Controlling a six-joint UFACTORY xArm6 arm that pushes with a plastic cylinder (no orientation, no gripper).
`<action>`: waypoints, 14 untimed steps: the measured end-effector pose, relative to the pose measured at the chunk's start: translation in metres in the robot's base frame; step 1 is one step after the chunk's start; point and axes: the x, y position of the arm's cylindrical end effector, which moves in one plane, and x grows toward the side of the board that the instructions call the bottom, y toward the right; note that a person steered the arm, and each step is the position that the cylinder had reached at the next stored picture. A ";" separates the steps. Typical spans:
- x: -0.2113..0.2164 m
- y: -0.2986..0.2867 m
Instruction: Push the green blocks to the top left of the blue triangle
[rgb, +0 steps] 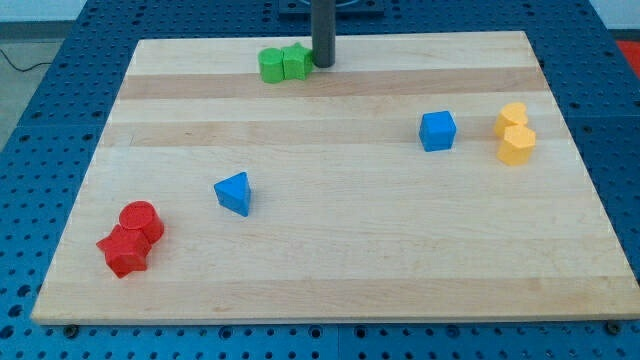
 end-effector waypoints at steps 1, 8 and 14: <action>-0.012 -0.026; 0.018 -0.092; 0.028 -0.131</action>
